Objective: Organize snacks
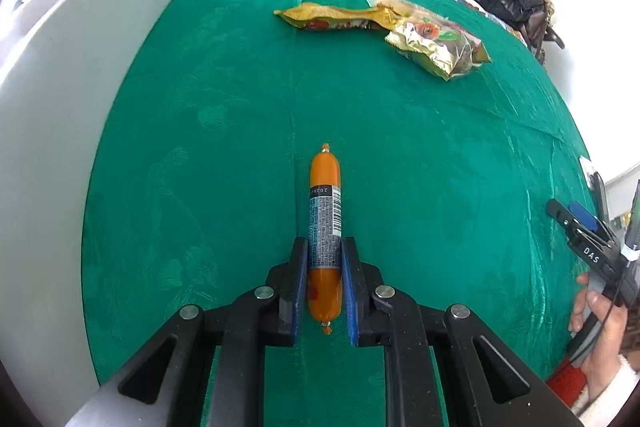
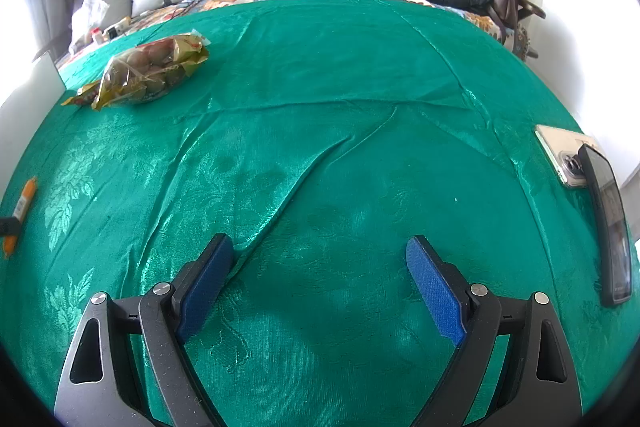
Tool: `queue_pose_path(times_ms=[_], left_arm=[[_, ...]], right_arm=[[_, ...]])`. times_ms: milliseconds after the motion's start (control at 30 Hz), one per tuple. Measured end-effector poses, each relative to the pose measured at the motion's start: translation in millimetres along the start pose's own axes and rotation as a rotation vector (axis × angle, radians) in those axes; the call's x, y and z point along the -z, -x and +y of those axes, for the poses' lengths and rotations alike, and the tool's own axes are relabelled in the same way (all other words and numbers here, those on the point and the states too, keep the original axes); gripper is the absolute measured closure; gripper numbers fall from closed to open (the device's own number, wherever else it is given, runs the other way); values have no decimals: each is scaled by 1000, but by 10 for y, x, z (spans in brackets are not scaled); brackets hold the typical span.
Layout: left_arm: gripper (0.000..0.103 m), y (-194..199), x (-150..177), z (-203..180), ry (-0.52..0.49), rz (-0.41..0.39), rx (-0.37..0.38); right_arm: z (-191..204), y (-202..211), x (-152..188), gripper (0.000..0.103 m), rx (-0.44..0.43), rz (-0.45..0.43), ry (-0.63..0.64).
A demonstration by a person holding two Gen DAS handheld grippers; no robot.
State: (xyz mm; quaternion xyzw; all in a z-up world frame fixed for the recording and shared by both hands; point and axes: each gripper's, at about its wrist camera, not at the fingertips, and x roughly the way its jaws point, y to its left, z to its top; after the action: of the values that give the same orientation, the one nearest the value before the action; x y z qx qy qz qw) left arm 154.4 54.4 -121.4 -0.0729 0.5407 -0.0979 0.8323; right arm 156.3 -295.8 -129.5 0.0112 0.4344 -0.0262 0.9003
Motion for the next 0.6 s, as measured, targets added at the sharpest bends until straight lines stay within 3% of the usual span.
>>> queue_pose_path(times_ms=[67,100,133,167,200,333,500,600], left_arm=[[81,-1,37,-30,1,-42,-1],[69,-3,76,-74,-7,-57,10],[49,-17,67,-98,-20,-73,15],[37,-53,39,-123,-34,-85,-16],[18,-84,23,-141,-45,-96,-75],[16,-184,-2,-105,-69,-137,-198],[1,-253,-32,11,-56,-161,-217],[0,-277,-38,49,-69,-182,-214]], right_arm=[[0,-1,1,12,0,0,0],[0,-1,-1,12,0,0,0],[1,-2,2,12,0,0,0],[1,-2,0,12,0,0,0],[1,-2,-1,12,1,0,0],[-5,-13,5,12,3,0,-1],[-4,-13,3,12,3,0,0],[-4,-14,2,12,3,0,0]])
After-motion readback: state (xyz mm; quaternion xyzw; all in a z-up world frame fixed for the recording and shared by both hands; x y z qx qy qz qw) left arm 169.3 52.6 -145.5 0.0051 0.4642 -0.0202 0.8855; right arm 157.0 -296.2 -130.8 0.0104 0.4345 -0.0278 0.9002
